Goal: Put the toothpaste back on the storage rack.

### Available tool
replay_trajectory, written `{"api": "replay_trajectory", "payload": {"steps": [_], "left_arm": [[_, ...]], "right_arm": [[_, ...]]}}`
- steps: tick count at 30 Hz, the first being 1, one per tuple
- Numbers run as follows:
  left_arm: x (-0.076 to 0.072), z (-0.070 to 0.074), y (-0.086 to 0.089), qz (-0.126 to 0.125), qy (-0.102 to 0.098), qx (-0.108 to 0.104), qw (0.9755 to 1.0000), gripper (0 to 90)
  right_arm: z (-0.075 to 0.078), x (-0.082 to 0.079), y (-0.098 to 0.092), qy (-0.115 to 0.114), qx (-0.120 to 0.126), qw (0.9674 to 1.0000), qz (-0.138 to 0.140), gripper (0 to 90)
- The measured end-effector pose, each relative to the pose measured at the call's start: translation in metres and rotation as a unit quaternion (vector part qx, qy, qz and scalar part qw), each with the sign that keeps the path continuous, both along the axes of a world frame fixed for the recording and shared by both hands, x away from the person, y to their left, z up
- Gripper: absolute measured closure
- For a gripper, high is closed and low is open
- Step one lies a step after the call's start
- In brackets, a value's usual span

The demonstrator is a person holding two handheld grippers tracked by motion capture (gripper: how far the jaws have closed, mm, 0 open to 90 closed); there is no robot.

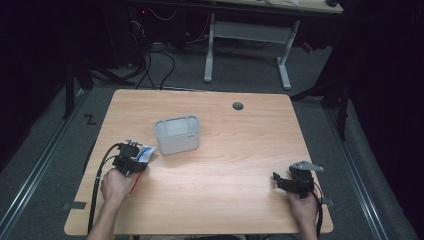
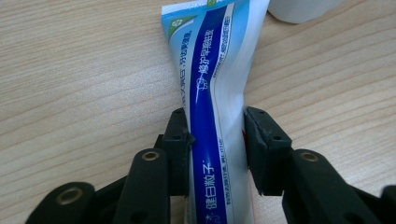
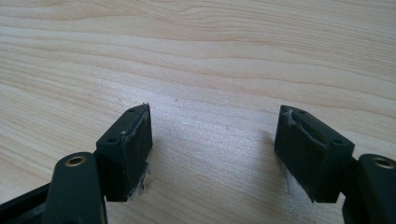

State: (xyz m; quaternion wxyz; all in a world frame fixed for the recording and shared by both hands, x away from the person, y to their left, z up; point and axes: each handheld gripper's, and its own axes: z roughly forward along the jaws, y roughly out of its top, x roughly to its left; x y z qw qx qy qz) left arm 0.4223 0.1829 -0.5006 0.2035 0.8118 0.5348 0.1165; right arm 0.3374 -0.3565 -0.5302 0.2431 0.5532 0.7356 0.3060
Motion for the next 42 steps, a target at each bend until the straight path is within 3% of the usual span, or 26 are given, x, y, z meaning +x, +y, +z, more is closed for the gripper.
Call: {"api": "replay_trajectory", "payload": {"steps": [4, 11, 23, 32, 42], "left_arm": [[0.0, 0.001, -0.003, -0.007, 0.001, 0.012, 0.9999, 66.4], [0.0, 0.003, -0.003, -0.014, 0.001, 0.012, 0.9998, 69.5], [-0.01, 0.013, 0.008, -0.007, -0.021, -0.031, 0.9993, 71.3], [-0.016, 0.027, 0.014, 0.004, -0.046, -0.062, 0.997, 71.4], [-0.019, 0.046, 0.016, -0.009, -0.072, -0.069, 0.995, 71.3]], "right_arm": [[0.0, 0.0, 0.0, 0.001, 0.001, 1.0, -0.001, 27.7], [0.0, 0.0, 0.0, 0.0, 0.001, 1.0, 0.0, 27.7], [0.0, 0.0, 0.0, 0.0, 0.0, 1.0, 0.001, 27.6], [0.0, 0.0, 0.0, 0.0, 0.0, 1.0, 0.001, 27.7], [0.0, 0.0, 0.0, 0.0, 0.001, 1.0, 0.0, 27.7]]}}
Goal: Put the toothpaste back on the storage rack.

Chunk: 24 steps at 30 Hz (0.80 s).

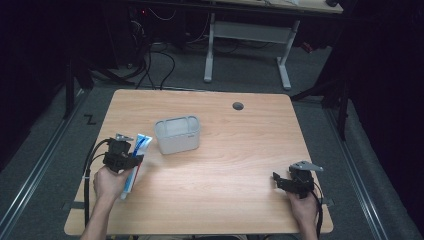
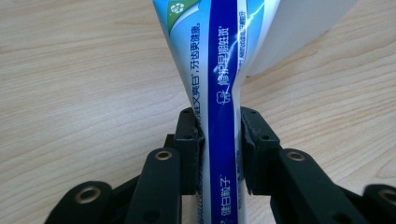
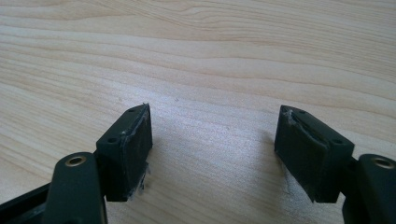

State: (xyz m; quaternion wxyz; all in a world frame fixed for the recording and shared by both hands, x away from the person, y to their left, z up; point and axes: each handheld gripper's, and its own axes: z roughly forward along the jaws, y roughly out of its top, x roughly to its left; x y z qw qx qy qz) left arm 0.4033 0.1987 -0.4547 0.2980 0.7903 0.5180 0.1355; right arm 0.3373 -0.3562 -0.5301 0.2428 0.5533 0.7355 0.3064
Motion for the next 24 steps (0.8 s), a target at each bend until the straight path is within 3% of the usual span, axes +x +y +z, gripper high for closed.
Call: {"api": "replay_trajectory", "payload": {"steps": [19, 24], "left_arm": [[-0.01, 0.023, 0.005, -0.001, -0.033, -0.023, 0.9992, 72.2], [-0.011, 0.024, 0.0, -0.011, -0.024, -0.002, 0.9997, 72.2]], "right_arm": [[0.0, 0.0, 0.0, 0.0, 0.0, 1.0, 0.0, 27.7], [0.0, 0.0, 0.0, 0.0, 0.0, 1.0, 0.0, 27.6]]}}
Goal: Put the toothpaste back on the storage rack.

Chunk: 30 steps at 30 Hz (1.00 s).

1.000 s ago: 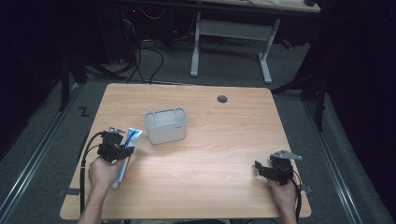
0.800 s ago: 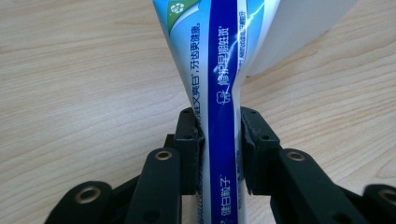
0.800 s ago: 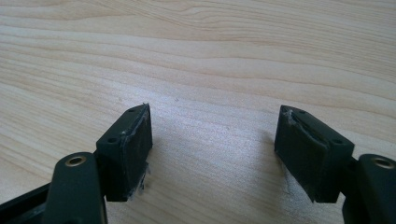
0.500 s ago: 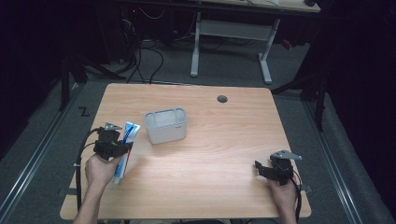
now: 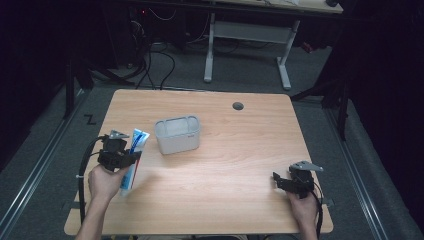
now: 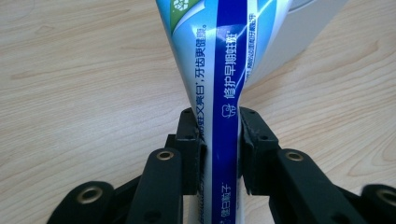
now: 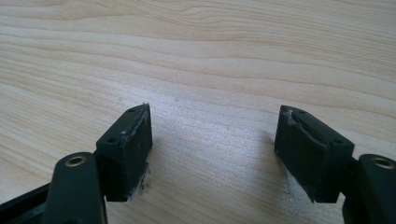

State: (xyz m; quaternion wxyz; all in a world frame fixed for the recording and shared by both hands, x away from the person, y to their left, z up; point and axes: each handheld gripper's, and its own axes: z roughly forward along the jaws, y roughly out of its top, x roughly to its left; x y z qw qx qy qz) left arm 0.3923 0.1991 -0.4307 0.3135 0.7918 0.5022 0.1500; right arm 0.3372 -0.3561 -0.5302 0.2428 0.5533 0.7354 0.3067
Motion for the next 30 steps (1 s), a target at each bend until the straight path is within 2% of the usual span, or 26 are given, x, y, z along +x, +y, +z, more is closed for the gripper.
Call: {"api": "replay_trajectory", "payload": {"steps": [6, 11, 15, 17, 30], "left_arm": [[-0.002, 0.005, 0.0, -0.003, -0.011, -0.016, 0.9998, 72.3], [-0.002, 0.01, -0.001, -0.007, -0.011, -0.018, 0.9997, 72.3], [0.001, 0.011, -0.005, -0.008, -0.012, -0.01, 0.9999, 72.4], [0.002, 0.011, -0.006, -0.01, -0.014, -0.018, 0.9997, 72.4], [0.006, 0.024, -0.011, -0.016, -0.016, -0.027, 0.9994, 72.4]], "right_arm": [[0.0, 0.0, 0.0, 0.0, 0.0, 1.0, 0.0, 27.6], [0.0, 0.0, 0.0, 0.0, 0.0, 1.0, -0.001, 27.6], [0.0, 0.0, 0.0, 0.0, 0.0, 1.0, 0.0, 27.7], [0.0, 0.0, 0.0, 0.0, 0.0, 1.0, 0.0, 27.7], [0.0, 0.0, 0.0, 0.0, 0.0, 1.0, 0.0, 27.7]]}}
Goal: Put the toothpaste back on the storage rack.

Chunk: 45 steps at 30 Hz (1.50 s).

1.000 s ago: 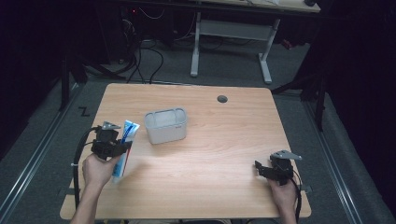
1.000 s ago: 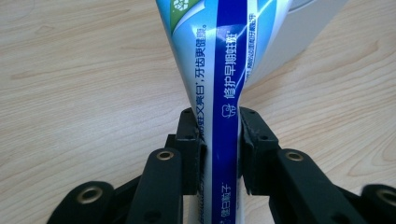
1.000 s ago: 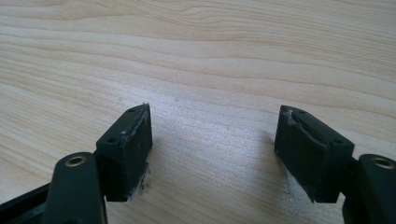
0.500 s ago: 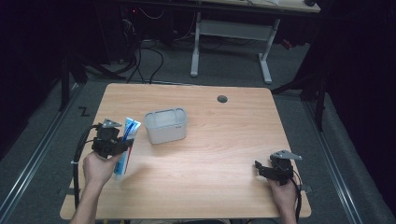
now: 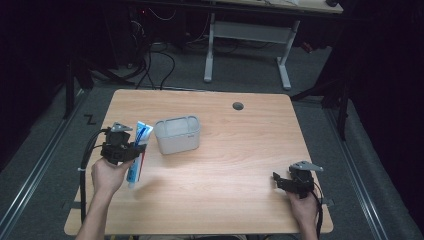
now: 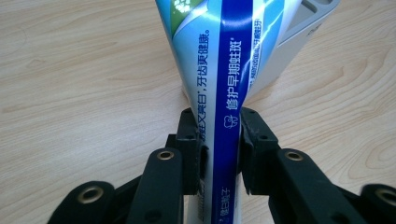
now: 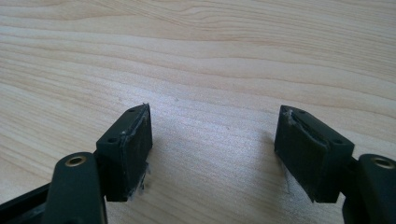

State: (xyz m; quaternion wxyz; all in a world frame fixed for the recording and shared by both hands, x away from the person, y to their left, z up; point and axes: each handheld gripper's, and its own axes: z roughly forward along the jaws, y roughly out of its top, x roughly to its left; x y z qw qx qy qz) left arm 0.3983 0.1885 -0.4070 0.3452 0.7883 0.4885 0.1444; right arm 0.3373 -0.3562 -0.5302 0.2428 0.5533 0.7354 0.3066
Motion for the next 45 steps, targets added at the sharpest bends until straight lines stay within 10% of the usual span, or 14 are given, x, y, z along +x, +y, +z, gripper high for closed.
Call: {"api": "replay_trajectory", "payload": {"steps": [21, 45], "left_arm": [[0.005, 0.036, -0.018, -0.026, -0.038, -0.032, 0.9984, 72.9], [0.031, 0.084, -0.057, -0.062, -0.096, -0.081, 0.9902, 73.5]], "right_arm": [[0.0, 0.0, 0.0, 0.0, 0.0, 1.0, 0.001, 27.7], [0.0, 0.0, 0.0, 0.0, 0.0, 1.0, 0.001, 27.5]]}}
